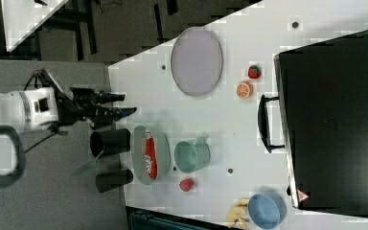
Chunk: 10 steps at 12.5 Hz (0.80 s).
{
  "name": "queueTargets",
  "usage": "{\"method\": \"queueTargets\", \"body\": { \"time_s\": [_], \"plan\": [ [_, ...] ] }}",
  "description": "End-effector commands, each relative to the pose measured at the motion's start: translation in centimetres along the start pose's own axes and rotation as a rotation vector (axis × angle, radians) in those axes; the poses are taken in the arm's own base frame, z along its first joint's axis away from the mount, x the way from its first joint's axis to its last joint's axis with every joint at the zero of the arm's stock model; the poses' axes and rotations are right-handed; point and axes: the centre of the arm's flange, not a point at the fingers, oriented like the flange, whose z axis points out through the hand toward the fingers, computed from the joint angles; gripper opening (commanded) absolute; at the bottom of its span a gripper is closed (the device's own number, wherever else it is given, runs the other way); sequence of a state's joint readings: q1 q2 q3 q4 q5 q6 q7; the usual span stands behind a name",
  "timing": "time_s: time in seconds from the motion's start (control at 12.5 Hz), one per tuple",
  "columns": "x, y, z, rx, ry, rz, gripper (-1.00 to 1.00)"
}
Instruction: Pick ketchup from strainer and place it on the table
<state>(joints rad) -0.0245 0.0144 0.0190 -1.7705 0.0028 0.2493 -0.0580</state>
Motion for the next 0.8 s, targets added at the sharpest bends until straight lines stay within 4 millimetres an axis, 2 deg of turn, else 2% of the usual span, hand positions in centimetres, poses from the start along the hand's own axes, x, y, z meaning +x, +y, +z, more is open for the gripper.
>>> {"method": "queueTargets", "body": {
  "time_s": [0.08,0.24,0.32,0.48,0.64,0.8],
  "plan": [
    [-4.9,9.0,-1.2,-0.01,-0.019,0.059,0.59],
    [-5.3,8.2,-1.1,-0.007,-0.014,0.043,1.0],
    [-5.9,7.1,-0.9,-0.005,-0.007,0.019,1.0],
    [-8.1,3.5,-0.1,-0.004,0.011,-0.061,1.0],
    [-11.4,-0.7,1.1,-0.011,0.02,-0.163,1.0],
    [-15.7,-4.9,2.6,-0.018,0.026,-0.279,1.0]
  ]
}}
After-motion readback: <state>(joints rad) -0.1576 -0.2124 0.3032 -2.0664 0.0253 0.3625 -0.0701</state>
